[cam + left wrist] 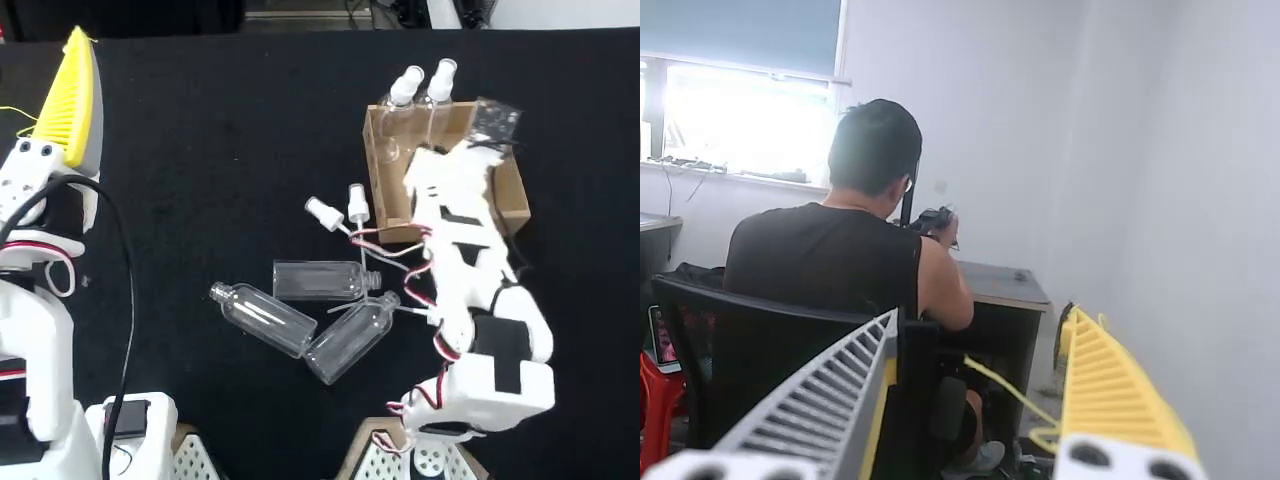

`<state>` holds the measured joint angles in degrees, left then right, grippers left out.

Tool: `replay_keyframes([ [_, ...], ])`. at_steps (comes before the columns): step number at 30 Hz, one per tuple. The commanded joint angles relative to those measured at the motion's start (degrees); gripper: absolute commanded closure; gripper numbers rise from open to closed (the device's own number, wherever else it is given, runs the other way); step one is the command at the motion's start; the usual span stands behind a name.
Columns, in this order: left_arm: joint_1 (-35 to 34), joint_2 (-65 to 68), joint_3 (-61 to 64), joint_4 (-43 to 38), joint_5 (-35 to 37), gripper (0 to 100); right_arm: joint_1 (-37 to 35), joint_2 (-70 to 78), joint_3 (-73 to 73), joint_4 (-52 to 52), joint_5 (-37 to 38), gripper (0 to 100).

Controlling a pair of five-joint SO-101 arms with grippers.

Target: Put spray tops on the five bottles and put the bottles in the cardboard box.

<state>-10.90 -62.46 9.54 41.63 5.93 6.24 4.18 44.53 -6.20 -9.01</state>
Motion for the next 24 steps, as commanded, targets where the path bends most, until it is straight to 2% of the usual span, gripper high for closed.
replay_keyframes([
  [1,-0.3,0.4,-0.4,-1.2,0.0,75,-3.7,-3.9,-0.2,-1.7,4.0,97.3],
  [6,-0.3,0.2,-0.4,-1.1,0.0,75,-6.2,-1.2,-1.1,-2.1,7.0,97.3],
  [16,-0.3,0.2,-0.4,-1.1,0.0,75,-6.7,8.6,-3.4,-17.1,6.9,97.6],
  [24,-0.3,0.2,-0.4,-1.1,0.0,75,-6.7,9.0,-3.6,-18.0,6.9,97.6],
])
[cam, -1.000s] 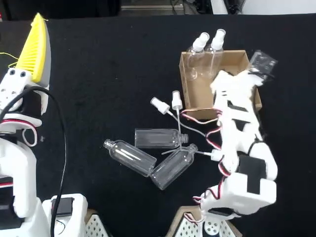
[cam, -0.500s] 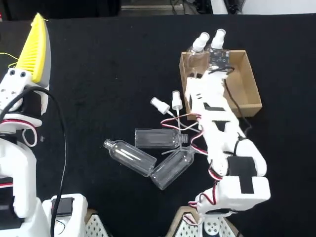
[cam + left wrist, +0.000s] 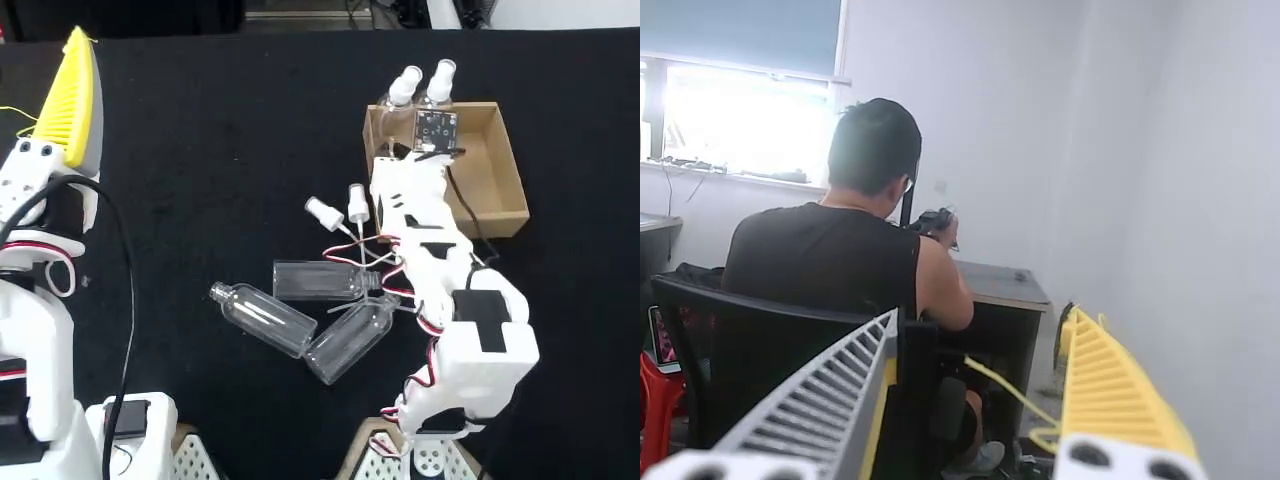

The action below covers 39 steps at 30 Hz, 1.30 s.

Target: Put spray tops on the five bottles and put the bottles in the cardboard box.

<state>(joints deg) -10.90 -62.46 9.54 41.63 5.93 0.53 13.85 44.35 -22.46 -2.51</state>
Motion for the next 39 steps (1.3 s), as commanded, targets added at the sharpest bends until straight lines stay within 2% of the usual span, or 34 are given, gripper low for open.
replay_keyframes([
  [1,-0.3,0.2,-0.4,-1.1,0.0,75,-1.0,-0.7,-3.5,-1.8,0.4,97.6],
  [18,-0.3,0.1,0.4,-1.5,0.1,75,-0.6,-1.4,-3.0,-1.8,0.4,97.6],
  [29,-0.3,0.1,0.4,-1.5,0.1,75,3.2,-19.9,8.6,0.2,-0.1,97.3],
  [33,-0.3,0.1,0.3,-1.5,0.1,75,6.9,-24.9,3.7,14.6,0.4,97.3],
  [39,-0.3,0.1,0.3,-1.5,-0.1,75,17.0,-22.4,-19.1,46.0,0.4,97.2],
])
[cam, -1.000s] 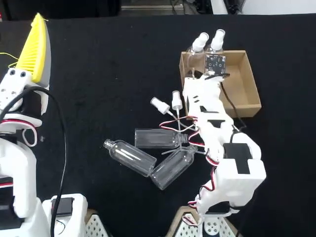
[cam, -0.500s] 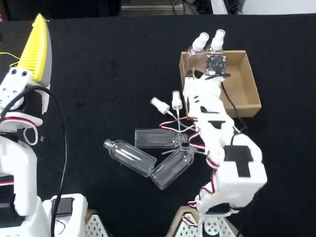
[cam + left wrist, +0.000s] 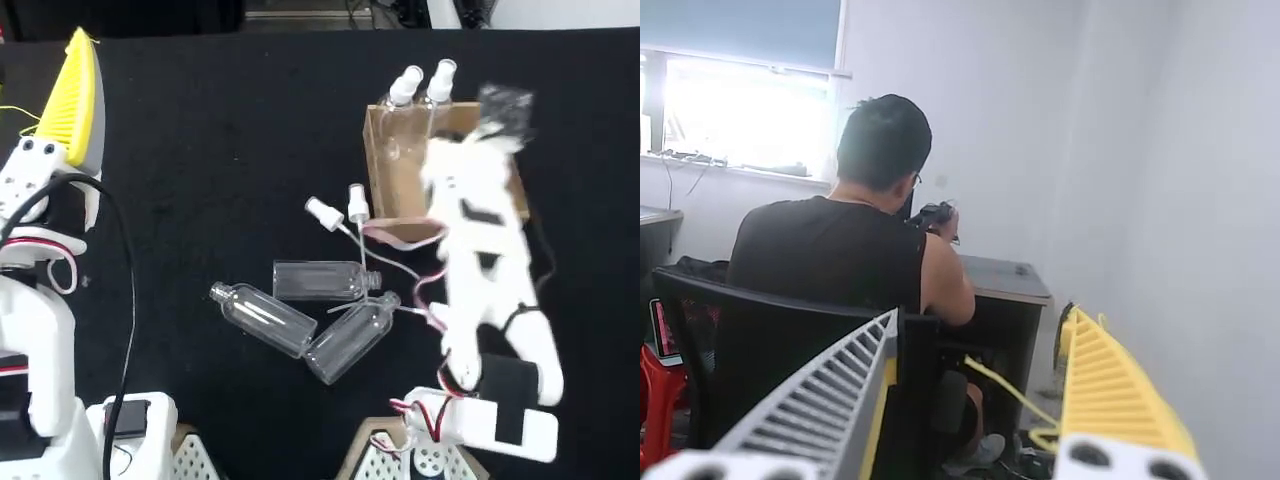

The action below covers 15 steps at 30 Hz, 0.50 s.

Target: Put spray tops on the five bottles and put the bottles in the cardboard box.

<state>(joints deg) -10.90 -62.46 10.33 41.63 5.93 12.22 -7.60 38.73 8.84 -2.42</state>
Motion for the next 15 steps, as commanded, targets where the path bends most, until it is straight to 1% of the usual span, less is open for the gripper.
replay_keyframes([
  [1,-0.3,0.1,-0.4,-1.5,-0.1,75,7.2,0.2,-17.2,19.2,0.3,97.2],
  [4,-0.3,0.1,-0.4,-1.5,-0.1,75,12.1,3.8,-26.4,31.6,0.6,97.2],
  [5,-0.3,0.1,-0.4,-1.5,0.0,75,13.1,4.8,-28.7,35.6,1.8,96.3],
  [9,-0.2,0.6,-0.4,-1.5,0.2,75,14.1,7.5,-34.0,50.3,7.5,87.8],
  [12,1.5,0.9,-0.2,-1.2,0.2,75,14.1,7.5,-36.5,57.5,9.1,83.9],
  [15,3.7,1.8,1.1,-1.1,-0.3,75,14.9,6.5,-38.3,61.3,10.3,84.5],
])
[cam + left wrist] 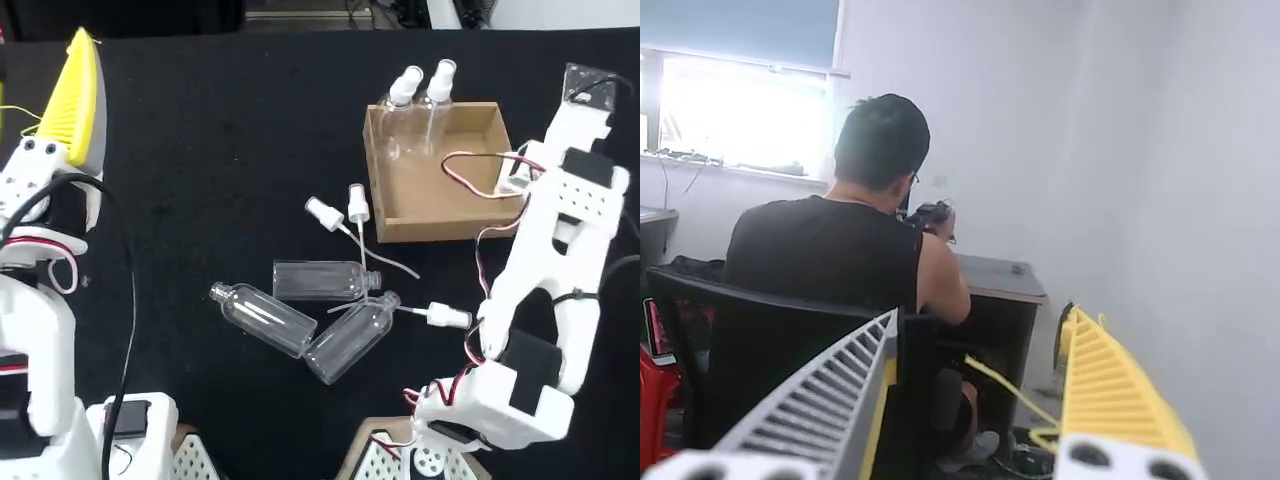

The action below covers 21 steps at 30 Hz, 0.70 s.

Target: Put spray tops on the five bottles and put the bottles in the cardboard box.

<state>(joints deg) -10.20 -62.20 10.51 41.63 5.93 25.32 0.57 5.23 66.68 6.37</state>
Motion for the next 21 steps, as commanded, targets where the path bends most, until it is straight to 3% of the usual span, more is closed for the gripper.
replay_keyframes([
  [1,3.3,1.9,1.1,-1.1,-0.3,75,2.1,-2.2,-4.9,4.6,2.1,84.8],
  [8,3.1,9.2,8.0,0.0,-1.6,75,-3.6,-9.1,-4.9,14.1,5.9,85.0],
  [12,2.8,12.7,13.9,8.4,-8.7,75,-10.6,-13.0,-4.9,20.6,5.6,85.0],
  [15,-0.4,11.9,17.6,14.7,-9.8,75,-16.3,-15.4,-4.5,24.3,5.6,85.0],
  [21,-8.2,8.4,29.5,15.5,-9.7,75,-26.7,-24.0,5.1,25.2,6.0,85.0],
])
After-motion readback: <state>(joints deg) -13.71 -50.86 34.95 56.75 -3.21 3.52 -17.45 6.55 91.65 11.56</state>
